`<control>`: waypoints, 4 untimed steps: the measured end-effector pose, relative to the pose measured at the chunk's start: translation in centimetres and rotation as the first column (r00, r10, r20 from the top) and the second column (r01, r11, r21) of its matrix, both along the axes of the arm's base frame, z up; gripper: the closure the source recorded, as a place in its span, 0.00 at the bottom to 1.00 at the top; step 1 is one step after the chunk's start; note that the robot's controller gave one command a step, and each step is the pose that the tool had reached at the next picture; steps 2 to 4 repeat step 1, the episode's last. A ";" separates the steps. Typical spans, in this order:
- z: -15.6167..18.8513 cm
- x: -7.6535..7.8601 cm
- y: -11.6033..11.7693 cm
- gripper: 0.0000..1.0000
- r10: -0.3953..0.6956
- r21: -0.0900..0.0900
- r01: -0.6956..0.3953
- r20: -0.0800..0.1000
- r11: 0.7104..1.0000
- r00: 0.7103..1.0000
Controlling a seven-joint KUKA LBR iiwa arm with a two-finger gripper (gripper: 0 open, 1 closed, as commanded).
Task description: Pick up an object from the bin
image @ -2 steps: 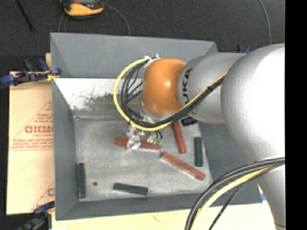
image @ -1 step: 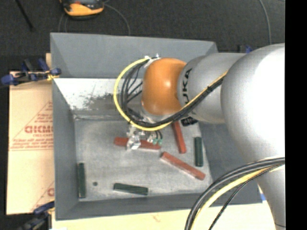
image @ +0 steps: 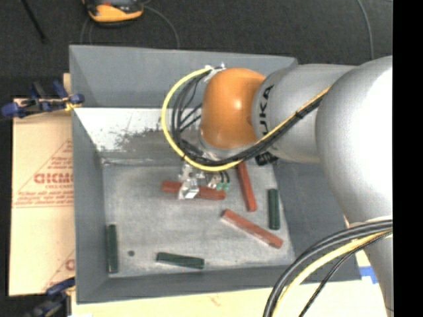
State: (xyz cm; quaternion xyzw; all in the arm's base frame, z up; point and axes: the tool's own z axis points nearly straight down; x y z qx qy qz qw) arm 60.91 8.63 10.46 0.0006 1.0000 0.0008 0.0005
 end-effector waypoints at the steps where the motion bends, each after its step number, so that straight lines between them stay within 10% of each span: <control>1: 10.1 0.5 2.5 1.00 -0.007 0.000 0.007 0.003 1.000 1.000; 4: 10.1 0.5 2.5 1.00 -0.007 0.000 0.007 0.003 1.000 1.000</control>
Offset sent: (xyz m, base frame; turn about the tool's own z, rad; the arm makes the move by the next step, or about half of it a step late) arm 0.0000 0.0000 0.0000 0.0000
